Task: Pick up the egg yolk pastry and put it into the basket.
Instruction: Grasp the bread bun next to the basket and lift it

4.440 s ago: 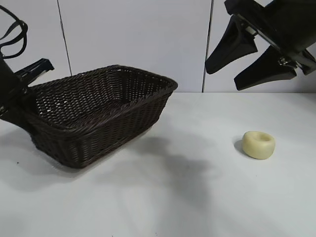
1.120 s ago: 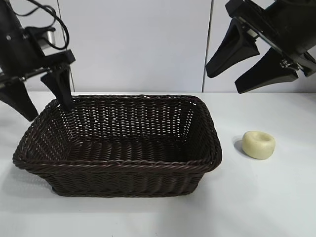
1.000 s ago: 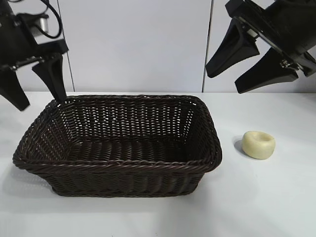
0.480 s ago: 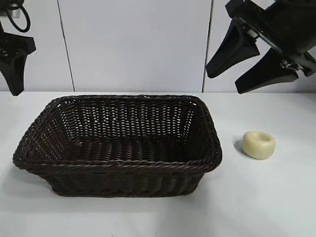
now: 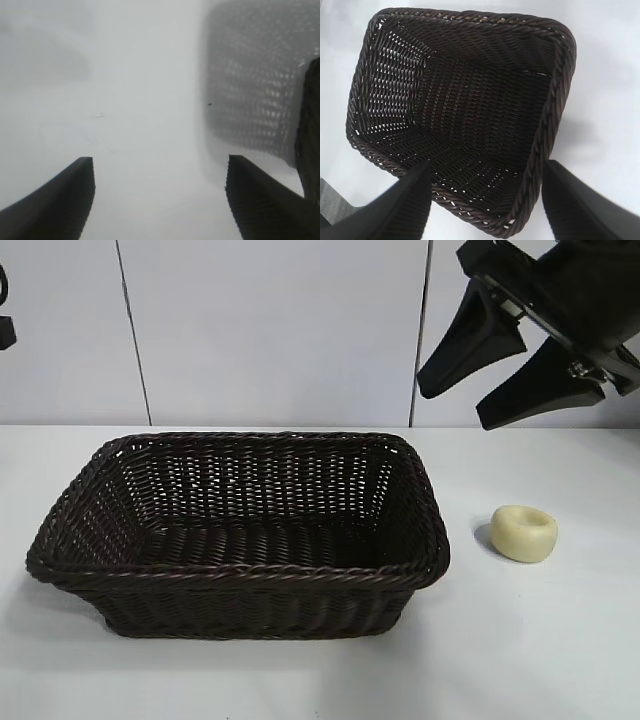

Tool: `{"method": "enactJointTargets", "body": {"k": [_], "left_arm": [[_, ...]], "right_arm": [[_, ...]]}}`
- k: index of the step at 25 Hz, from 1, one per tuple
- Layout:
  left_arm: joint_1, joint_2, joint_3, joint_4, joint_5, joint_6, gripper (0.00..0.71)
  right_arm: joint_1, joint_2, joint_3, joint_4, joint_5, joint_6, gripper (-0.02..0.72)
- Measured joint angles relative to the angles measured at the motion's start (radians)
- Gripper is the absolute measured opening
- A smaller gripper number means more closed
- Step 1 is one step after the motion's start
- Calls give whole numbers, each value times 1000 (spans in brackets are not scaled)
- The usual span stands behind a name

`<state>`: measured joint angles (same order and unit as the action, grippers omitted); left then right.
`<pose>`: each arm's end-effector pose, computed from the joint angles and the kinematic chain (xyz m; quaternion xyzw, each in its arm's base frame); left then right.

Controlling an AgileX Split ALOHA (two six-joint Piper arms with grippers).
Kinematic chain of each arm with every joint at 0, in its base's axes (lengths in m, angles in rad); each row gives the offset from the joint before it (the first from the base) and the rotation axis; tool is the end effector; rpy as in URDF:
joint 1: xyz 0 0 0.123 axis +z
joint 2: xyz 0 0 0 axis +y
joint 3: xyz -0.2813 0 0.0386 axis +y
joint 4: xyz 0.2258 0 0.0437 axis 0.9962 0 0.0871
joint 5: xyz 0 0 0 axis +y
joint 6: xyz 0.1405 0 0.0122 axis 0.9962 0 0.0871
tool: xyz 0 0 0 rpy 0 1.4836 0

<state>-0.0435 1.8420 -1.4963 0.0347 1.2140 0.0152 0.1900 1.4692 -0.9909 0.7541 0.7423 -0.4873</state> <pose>0.3534 -0.0108 0.2080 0.0346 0.9981 0.0158 0.0493 0.2822 0.1208 0.2378 -0.1026 0.9261 0.2686 0.2442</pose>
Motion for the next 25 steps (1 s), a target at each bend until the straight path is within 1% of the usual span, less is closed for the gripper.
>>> {"method": "enactJointTargets", "body": {"k": [4,8,21,23,25], "left_arm": [[1,-8,0,-26,4,0,535],[1,-60,0,-35,7,0,535],[1,-389,0,-40,22,-3,535],[1,-444,14,-41,22,-3,535],[1,-499,54,-41,22,-3,535]], "right_arm": [[0,0,0,-1,0,0,462],[0,0,0,-1,0,0,462],[0,0,0,-2,0,0,462],[0,0,0,-2,0,0,462],[0,0,0,-3,0,0,462]]}}
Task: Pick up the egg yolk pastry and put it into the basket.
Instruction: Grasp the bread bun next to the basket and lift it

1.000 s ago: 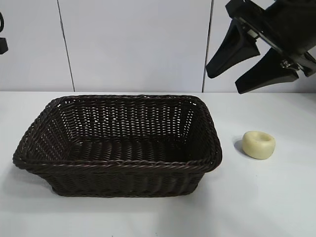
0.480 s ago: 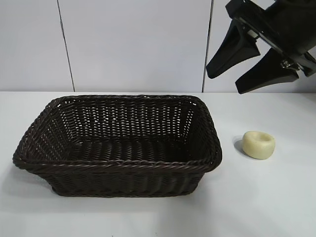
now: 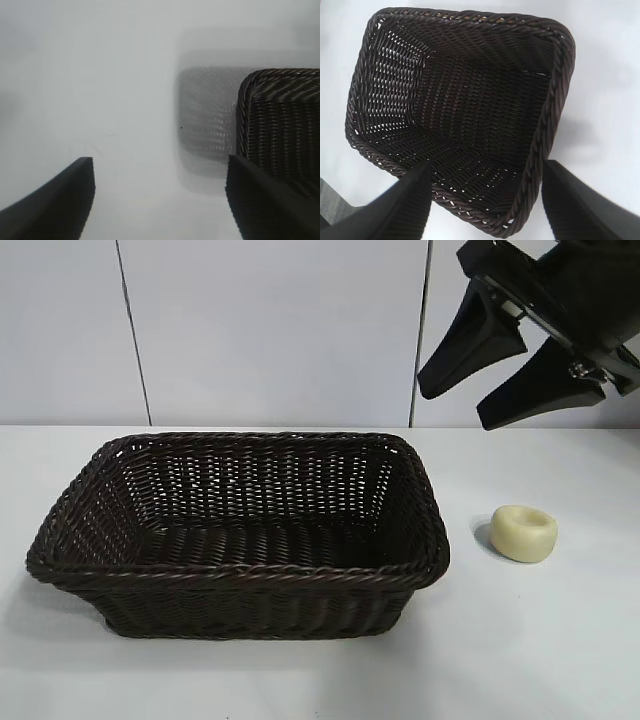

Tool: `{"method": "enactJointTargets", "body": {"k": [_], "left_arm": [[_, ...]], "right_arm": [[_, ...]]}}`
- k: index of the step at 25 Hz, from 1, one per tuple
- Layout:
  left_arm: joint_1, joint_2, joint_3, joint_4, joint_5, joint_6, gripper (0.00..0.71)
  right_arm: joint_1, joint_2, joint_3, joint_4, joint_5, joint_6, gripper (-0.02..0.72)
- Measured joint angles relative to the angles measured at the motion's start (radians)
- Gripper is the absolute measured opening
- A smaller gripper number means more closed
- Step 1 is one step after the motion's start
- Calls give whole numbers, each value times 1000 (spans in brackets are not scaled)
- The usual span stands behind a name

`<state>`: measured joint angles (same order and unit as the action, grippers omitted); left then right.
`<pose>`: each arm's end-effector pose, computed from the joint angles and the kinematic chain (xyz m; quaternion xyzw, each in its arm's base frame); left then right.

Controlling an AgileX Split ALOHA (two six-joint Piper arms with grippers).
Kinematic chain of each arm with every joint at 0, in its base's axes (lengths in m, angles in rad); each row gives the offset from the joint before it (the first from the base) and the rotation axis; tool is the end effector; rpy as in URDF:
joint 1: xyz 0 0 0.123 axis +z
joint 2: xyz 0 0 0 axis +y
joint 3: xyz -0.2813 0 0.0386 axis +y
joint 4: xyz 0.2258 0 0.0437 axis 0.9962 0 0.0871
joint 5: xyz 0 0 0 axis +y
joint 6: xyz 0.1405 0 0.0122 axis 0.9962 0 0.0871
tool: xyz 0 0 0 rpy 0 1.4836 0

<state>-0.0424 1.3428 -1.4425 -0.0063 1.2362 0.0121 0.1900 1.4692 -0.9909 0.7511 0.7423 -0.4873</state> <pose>0.2643 -0.0121 0.3494 0.0261 0.9658 -0.0070 0.2577 0.2822 0.1206 0.2376 -0.1036 0.9264 0.2675 0.2441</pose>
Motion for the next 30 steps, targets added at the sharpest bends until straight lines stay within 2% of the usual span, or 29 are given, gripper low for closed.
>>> {"method": "enactJointTargets", "body": {"k": [19,24,30], "left_arm": [[0,-666,743,0,-2,-1,535],[0,-805,869,0,-91,-1,535],[0,-861,957,0,-117,-1,535]], "right_arm": [[0,0,0,0,0,0,462],[0,0,0,0,0,0,462],[0,0,0,0,0,0,462]]}}
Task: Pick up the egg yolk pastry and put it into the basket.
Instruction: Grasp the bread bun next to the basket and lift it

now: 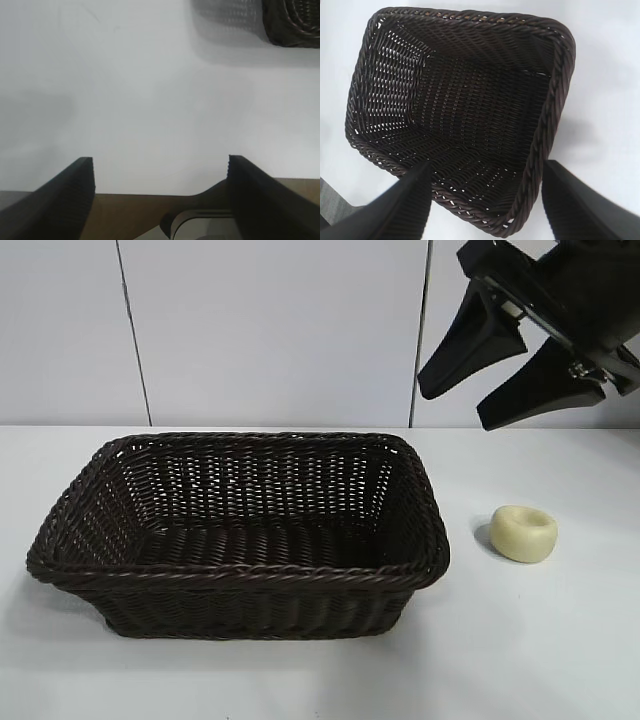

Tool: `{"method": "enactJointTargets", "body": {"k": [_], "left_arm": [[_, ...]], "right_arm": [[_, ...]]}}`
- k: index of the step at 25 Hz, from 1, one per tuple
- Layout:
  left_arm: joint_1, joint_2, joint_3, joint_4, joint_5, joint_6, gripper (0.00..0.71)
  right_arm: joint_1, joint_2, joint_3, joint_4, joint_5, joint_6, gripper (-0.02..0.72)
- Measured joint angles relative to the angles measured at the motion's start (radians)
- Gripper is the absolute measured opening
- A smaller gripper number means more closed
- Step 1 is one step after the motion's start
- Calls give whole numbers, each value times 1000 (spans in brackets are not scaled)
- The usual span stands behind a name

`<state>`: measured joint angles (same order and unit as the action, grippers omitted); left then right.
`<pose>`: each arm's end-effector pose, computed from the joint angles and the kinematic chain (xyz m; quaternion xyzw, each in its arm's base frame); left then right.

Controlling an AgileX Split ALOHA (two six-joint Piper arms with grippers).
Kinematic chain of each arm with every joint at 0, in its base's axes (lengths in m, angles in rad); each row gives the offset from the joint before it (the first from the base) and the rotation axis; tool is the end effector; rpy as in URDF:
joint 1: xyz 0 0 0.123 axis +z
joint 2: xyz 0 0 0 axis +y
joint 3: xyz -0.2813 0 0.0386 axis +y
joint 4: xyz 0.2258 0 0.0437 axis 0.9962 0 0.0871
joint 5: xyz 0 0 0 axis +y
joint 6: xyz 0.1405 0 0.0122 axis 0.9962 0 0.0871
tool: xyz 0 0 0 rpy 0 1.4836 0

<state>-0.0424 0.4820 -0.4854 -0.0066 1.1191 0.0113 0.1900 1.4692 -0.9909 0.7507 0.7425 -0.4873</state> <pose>0.0669 -0.0037 0.2112 0.0253 0.9631 -0.0074 0.2678 0.2822 0.1205 0.2375 -0.1037 0.9264 0.2673 0.2440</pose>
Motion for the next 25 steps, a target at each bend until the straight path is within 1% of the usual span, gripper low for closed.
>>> {"method": "enactJointTargets", "body": {"k": [10,13,21,23,25], "left_arm": [[0,-15,2,0,-12,0,535],[0,-94,2,0,-13,0,535],[0,-460,2,0,-2,0,535],[0,-494,1,0,3,0,535],[0,-494,1,0,7,0,535]], "right_arm": [[0,0,0,0,-1,0,462],[0,0,0,0,-9,0,462],[0,0,0,0,-29,0,462],[0,0,0,0,-29,0,462],[0,0,0,-10,-29,7,462]]}}
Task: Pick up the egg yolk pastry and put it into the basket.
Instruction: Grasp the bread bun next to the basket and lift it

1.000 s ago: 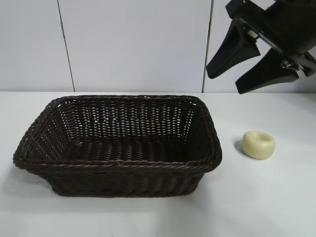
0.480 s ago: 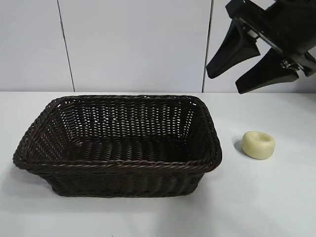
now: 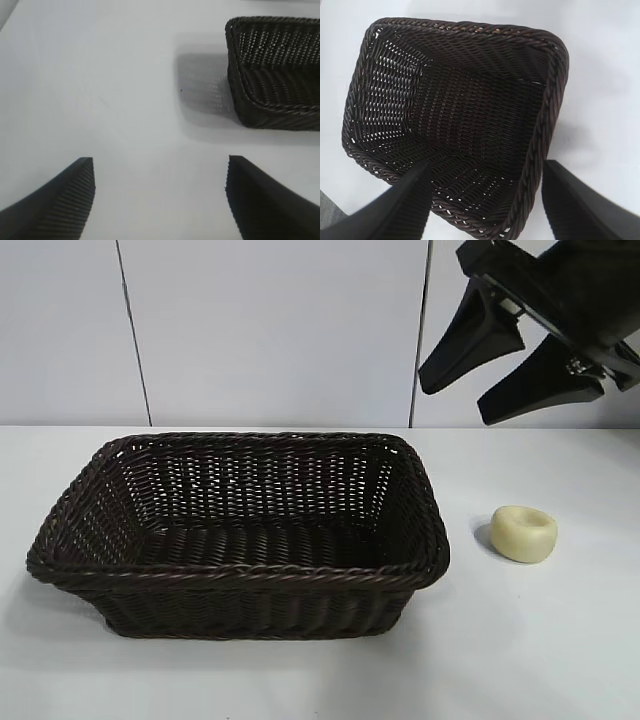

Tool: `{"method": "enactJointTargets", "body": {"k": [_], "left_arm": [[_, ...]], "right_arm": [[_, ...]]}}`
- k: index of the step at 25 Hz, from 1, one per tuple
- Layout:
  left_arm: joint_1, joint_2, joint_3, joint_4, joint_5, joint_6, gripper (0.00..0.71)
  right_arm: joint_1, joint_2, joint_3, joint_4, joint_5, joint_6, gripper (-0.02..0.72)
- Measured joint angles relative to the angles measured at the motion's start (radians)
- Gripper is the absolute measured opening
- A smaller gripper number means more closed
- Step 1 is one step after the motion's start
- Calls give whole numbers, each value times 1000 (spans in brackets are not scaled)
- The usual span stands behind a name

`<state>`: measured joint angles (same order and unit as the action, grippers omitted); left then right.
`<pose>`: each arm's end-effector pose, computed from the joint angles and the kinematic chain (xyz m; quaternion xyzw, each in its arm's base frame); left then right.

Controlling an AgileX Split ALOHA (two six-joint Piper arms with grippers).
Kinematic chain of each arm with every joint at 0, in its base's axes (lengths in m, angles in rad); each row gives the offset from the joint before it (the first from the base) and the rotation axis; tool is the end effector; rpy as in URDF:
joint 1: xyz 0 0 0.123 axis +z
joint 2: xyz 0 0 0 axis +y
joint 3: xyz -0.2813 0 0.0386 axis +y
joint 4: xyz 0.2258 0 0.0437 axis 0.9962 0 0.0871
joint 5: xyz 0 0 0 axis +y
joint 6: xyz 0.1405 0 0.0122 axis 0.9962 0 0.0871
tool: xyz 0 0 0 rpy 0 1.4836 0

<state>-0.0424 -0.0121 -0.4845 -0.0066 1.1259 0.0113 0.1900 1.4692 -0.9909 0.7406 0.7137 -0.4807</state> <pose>0.0167 -0.0015 0.2314 0.0236 0.8703 -0.0109 0.4919 0.2857 0.1184 0.2380 -0.0988 0.9261 0.2594 0.2555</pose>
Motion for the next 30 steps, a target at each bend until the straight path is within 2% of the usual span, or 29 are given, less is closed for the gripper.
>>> {"method": "enactJointTargets", "body": {"k": [1,3,10,12,18,22,24,30], "left_arm": [[0,0,0,0,1,0,535],[0,0,0,0,3,0,535],[0,0,0,0,4,0,535],[0,0,0,0,4,0,535],[0,0,0,0,4,0,535],[0,0,0,0,4,0,535],[0,0,0,0,4,0,535],[0,0,0,0,4,1,535]], "right_arm": [[0,0,-3,-14,0,15,466],[0,0,-21,-84,5,84,481],[0,0,-130,-567,93,416,496],[-10,0,-143,-640,100,464,496],[-91,22,-148,-660,103,475,496],[-116,63,-148,-609,105,410,501],[-116,90,-148,-587,105,387,528],[-116,197,-148,-576,92,379,561]]}}
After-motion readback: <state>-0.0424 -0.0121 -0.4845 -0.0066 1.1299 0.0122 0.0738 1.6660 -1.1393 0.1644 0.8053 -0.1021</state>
